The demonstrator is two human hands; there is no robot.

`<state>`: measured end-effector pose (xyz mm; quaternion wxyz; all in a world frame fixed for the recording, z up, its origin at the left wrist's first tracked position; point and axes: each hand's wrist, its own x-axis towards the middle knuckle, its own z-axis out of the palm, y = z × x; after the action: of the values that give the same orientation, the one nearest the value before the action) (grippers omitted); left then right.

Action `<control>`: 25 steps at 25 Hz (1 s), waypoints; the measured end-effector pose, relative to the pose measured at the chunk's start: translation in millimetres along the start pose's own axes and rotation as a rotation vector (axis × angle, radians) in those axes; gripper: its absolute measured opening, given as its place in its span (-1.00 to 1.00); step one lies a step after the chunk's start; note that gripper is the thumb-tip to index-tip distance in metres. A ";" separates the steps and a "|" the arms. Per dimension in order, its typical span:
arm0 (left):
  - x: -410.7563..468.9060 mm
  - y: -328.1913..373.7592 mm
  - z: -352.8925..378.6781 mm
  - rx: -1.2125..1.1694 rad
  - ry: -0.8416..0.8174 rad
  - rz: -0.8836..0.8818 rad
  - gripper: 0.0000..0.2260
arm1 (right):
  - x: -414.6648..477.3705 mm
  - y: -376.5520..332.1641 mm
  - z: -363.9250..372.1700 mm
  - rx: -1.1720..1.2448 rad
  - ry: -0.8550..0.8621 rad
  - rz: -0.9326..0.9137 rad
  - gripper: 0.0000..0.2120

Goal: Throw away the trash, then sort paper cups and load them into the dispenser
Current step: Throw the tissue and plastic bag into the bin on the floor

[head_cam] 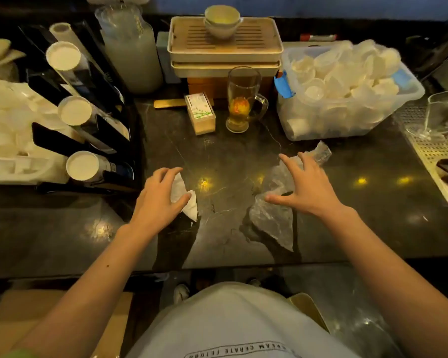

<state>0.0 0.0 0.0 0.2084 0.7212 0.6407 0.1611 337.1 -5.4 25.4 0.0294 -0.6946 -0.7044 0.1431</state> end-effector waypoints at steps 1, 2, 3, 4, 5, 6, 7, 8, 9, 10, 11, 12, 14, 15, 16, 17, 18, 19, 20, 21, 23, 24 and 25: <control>-1.2 -1.0 4.4 0.005 -0.026 -0.043 -0.42 | -0.8 1.7 3.7 -0.004 -0.018 0.003 0.03; -1.9 -0.7 7.5 0.014 -0.039 -0.079 -0.40 | -0.6 3.1 6.3 -0.017 -0.027 0.008 0.03; -4.0 -4.1 13.1 0.035 -0.068 -0.102 -0.39 | -1.6 5.6 11.1 -0.025 -0.051 0.018 0.03; -6.2 -6.7 18.1 0.040 -0.107 -0.122 -0.37 | -3.0 7.4 16.5 -0.014 -0.076 0.030 0.03; -6.5 -9.8 22.4 0.046 -0.128 -0.134 -0.36 | -2.4 8.5 22.2 -0.018 -0.089 0.033 0.04; -7.3 -12.3 25.8 0.051 -0.148 -0.146 -0.35 | -2.6 8.9 27.8 -0.025 -0.099 0.037 0.04; -7.3 -14.8 28.2 0.049 -0.160 -0.159 -0.35 | -2.4 8.8 32.3 -0.025 -0.104 0.034 0.04; -7.9 -15.9 29.4 0.048 -0.169 -0.165 -0.35 | -2.6 8.5 35.5 -0.024 -0.112 0.028 0.02; -8.8 -15.3 31.1 0.057 -0.174 -0.171 -0.36 | -3.7 7.4 38.6 -0.018 -0.106 0.013 -0.03; -9.2 -14.4 32.2 0.062 -0.181 -0.180 -0.39 | -4.9 6.7 42.3 -0.013 -0.093 -0.001 -0.09; -9.1 -14.5 33.2 0.065 -0.185 -0.192 -0.43 | -6.0 6.1 45.7 -0.003 -0.078 -0.010 -0.16; -8.9 -14.6 34.2 0.071 -0.196 -0.203 -0.47 | -7.6 5.6 48.3 0.014 -0.068 -0.013 -0.24; -9.3 -15.3 34.4 0.098 -0.224 -0.212 -0.57 | -11.2 4.6 52.7 0.060 -0.059 0.004 -0.41; -9.3 -16.2 34.6 0.108 -0.232 -0.210 -0.61 | -13.0 4.2 54.6 0.083 -0.059 0.019 -0.50; -9.2 -17.2 34.7 0.112 -0.240 -0.211 -0.66 | -14.6 4.3 56.9 0.109 -0.058 0.029 -0.58; -9.5 -17.5 34.6 0.106 -0.240 -0.209 -0.70 | -16.5 4.7 59.1 0.134 -0.052 0.037 -0.64; -10.2 -16.9 34.2 0.092 -0.243 -0.211 -0.72 | -18.4 5.1 60.5 0.172 -0.042 0.034 -0.68; -10.8 -16.5 33.9 0.071 -0.240 -0.215 -0.73 | -20.0 4.5 60.3 0.227 -0.030 0.030 -0.70; -11.2 -16.1 33.1 0.043 -0.237 -0.222 -0.73 | -21.7 2.4 58.9 0.303 -0.020 0.020 -0.70; -11.5 -15.0 31.6 0.008 -0.226 -0.225 -0.73 | -22.8 -1.6 56.8 0.378 -0.019 0.020 -0.66; -14.6 -10.0 28.6 -0.104 -0.202 -0.225 -0.74 | -26.3 -13.3 52.0 0.512 -0.010 0.043 -0.50; -17.2 -5.6 26.5 -0.177 -0.186 -0.225 -0.74 | -28.5 -19.7 51.0 0.563 0.003 0.070 -0.41; -20.5 -0.3 24.1 -0.257 -0.169 -0.225 -0.75 | -30.2 -26.5 50.6 0.596 0.024 0.103 -0.36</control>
<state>9.1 -22.6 -20.2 0.3685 0.6234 0.6717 0.1561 300.2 -43.2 -11.8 0.2330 -0.6917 -0.5949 0.3365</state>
